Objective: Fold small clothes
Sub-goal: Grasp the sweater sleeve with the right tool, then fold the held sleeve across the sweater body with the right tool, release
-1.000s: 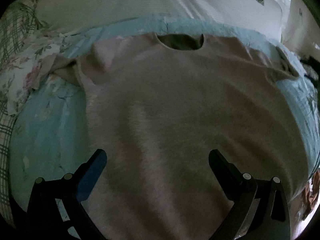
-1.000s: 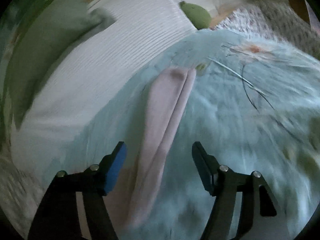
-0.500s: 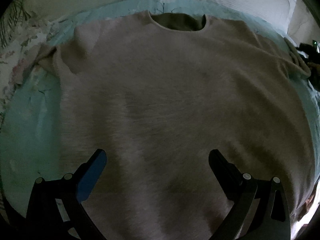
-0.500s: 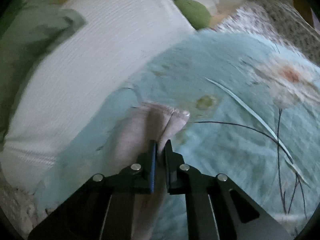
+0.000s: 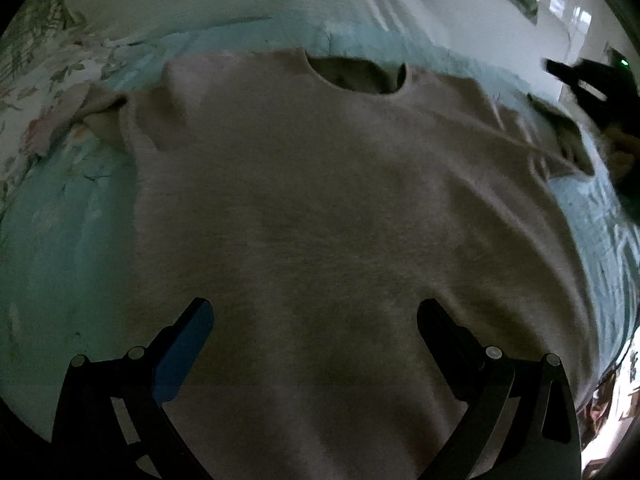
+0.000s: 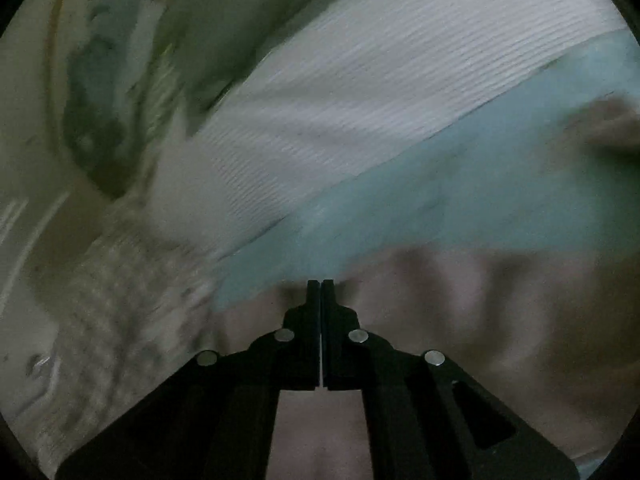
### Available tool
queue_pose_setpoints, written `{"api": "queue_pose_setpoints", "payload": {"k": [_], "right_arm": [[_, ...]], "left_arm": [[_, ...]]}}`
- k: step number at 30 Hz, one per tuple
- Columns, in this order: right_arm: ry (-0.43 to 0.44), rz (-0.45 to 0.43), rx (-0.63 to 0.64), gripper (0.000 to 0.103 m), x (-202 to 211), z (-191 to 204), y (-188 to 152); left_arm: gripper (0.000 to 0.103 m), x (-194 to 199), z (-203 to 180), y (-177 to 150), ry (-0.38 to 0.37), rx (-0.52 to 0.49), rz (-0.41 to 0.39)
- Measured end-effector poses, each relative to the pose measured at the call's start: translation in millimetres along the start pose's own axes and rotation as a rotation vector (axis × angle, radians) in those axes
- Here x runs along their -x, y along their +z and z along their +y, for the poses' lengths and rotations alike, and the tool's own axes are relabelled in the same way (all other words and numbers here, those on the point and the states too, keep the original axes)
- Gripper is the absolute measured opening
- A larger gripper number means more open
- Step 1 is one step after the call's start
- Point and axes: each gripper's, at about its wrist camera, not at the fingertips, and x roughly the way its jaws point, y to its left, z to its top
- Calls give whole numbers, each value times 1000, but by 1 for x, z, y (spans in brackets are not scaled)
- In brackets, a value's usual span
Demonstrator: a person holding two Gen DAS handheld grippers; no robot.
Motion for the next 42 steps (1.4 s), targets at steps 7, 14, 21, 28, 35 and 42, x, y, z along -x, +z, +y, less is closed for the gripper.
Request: {"api": "queue_pose_setpoints", "payload": {"k": [7,14,21,28,35,42], "right_arm": [[-362,-37,74,21,-14,-2,5],[-791,-72,180,71,79,-101,61],[-1011,172,545,72,55,-138,87],[-1132,316,580,6,10,-179,107],[-586,3,91,5,64,-143,124],[-7,-8,-126,5,-2,-48,71]], "left_arm": [[102,21,38,-6,32,61,-35],[102,7,63,-15,52,103,6],[102,-22,41,-10,36,73,57],[102,-46,12,-3,22,30,107],[102,-44,6,-1,10,20,90],[102,-29,15,-6,-19,53,58]]}}
